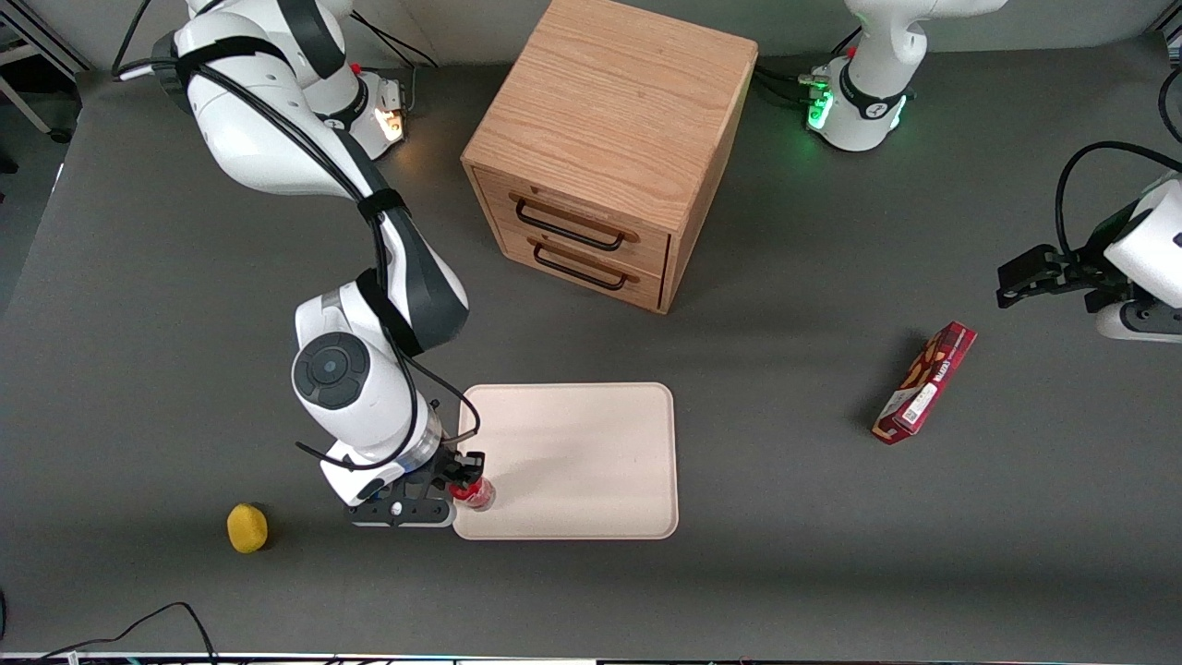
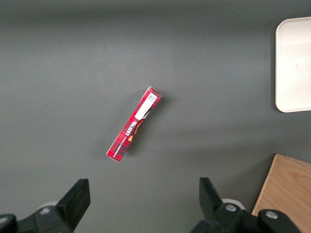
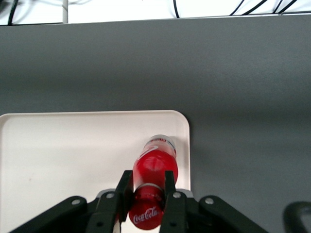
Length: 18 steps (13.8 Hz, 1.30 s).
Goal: Place coke bottle on tray
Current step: 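Carry the held bottle over to the cream tray, then lower the bottle onto the tray and open the right gripper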
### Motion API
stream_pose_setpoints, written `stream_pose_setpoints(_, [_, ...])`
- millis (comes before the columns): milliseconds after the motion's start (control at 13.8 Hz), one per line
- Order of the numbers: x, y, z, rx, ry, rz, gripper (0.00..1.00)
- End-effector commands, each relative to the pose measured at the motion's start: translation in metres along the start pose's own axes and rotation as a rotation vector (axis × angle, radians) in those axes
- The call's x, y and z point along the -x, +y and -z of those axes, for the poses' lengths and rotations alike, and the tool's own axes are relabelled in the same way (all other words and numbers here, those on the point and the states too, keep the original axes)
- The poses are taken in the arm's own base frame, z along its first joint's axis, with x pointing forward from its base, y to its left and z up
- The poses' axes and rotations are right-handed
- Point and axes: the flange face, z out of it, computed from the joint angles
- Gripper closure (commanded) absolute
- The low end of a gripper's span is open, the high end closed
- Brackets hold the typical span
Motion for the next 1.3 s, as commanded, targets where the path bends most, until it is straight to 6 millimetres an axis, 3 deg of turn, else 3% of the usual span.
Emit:
stream_pose_setpoints(0, [-0.007, 0.0, -0.009, 0.003, 0.027, -0.025, 1.0])
stream_pose_setpoints(724, [-0.002, 0.0, -0.016, 0.014, -0.01, -0.024, 1.0])
stream_pose_setpoints(796, [-0.002, 0.0, -0.017, 0.008, -0.013, -0.026, 0.93])
stream_pose_setpoints(868, [-0.003, 0.001, -0.018, 0.008, -0.008, -0.019, 0.01])
stream_pose_setpoints(1086, [-0.005, 0.001, -0.004, 0.007, -0.001, -0.019, 0.0])
stream_pose_setpoints(1230, [-0.004, 0.005, 0.019, 0.029, -0.019, -0.017, 0.0])
